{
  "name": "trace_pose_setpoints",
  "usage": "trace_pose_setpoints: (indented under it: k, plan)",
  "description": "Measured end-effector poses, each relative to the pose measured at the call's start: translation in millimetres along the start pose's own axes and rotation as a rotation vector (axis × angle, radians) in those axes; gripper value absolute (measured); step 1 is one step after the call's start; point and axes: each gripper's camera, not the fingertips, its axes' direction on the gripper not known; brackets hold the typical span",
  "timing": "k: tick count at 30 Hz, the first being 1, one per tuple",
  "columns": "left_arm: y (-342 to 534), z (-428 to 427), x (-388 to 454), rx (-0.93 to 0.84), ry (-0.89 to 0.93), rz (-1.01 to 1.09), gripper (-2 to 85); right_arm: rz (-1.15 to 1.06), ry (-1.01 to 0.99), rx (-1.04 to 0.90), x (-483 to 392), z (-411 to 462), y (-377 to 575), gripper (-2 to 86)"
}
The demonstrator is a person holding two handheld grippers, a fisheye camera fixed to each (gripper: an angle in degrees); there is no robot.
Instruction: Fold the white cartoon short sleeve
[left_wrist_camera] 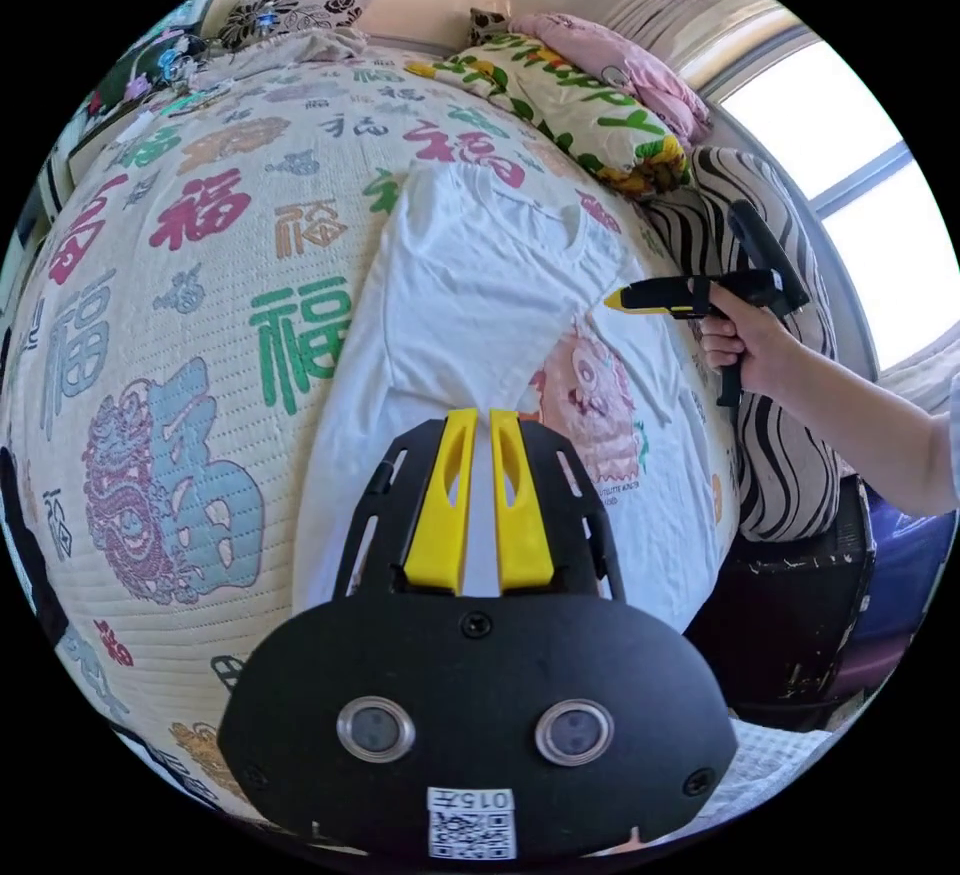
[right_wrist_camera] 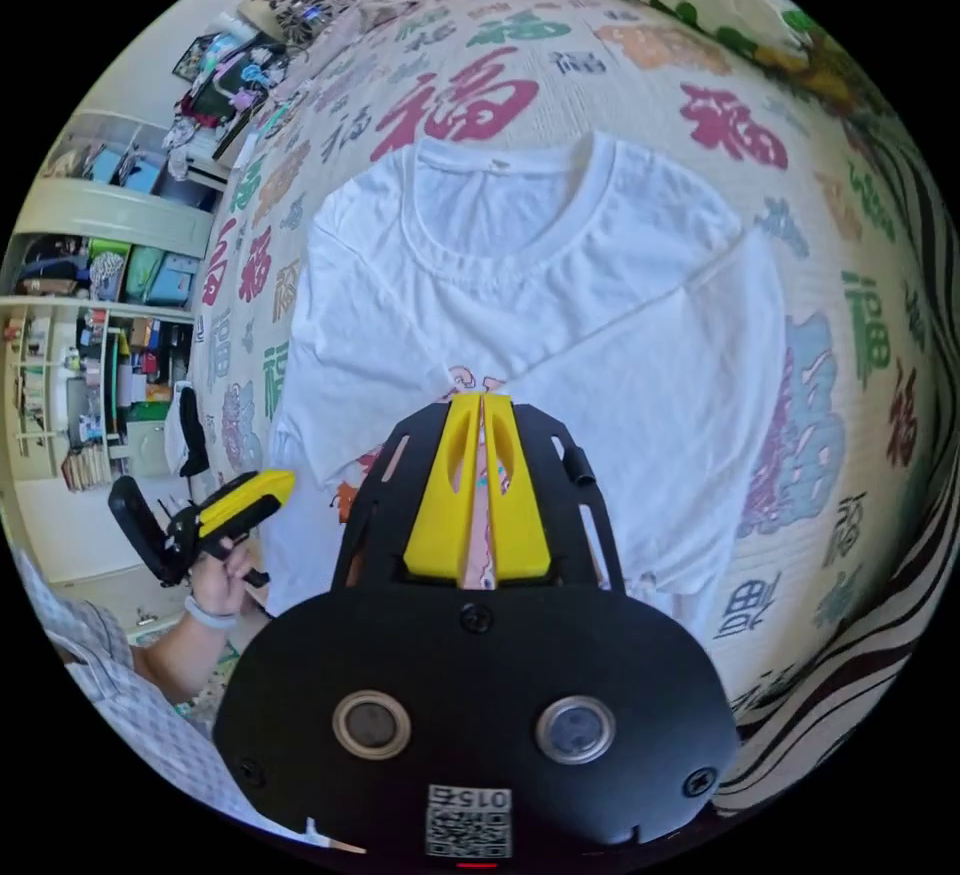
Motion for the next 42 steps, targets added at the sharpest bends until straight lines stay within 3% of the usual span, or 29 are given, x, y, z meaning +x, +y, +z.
trace_pose_setpoints:
  k: [6, 8, 11, 15, 28, 31, 37, 42]
  plan:
    - [-29.8, -8.3, -49.8, 0.111, -0.001, -0.157, 4.0, -0.255, -0.026, 0.056, -51.0, -18.6, -85.5, 6.8]
    - [-36.0, 0.1, -64.8, 0.141, 0.020, -0.205, 3.9, -0.309, -0.156, -0.013, -76.0, 5.9, -135.3, 7.8]
    - [-39.5, 20.5, -77.2, 0.110, 0.016, -0.232, 3.1, -0.349, -0.176, -0.139, -100.5, 50.2, -181.2, 7.0]
    - [-35.6, 36.0, -91.7, 0.108, 0.047, -0.265, 1.6, -0.317, -0.176, -0.230, -105.9, 85.5, -208.8, 2.8]
    - [-27.4, 56.2, -112.7, 0.138, 0.075, -0.283, 1.7, -0.077, -0.468, -0.103, -27.5, 86.3, -224.5, 4.6]
    - [-24.7, 45.0, -94.7, 0.150, 0.078, -0.193, 4.0, -0.221, -0.346, -0.101, -38.2, 55.1, -195.3, 5.7]
    - [-14.4, 74.0, -44.9, 0.052, 0.071, -0.017, 5.2, -0.437, 0.093, -0.243, -58.1, 37.2, -104.0, 6.7]
    - [-8.6, 118.2, -42.7, -0.004, 0.032, -0.033, 1.2, -0.391, 0.113, -0.262, -40.4, 35.8, -75.2, 1.4]
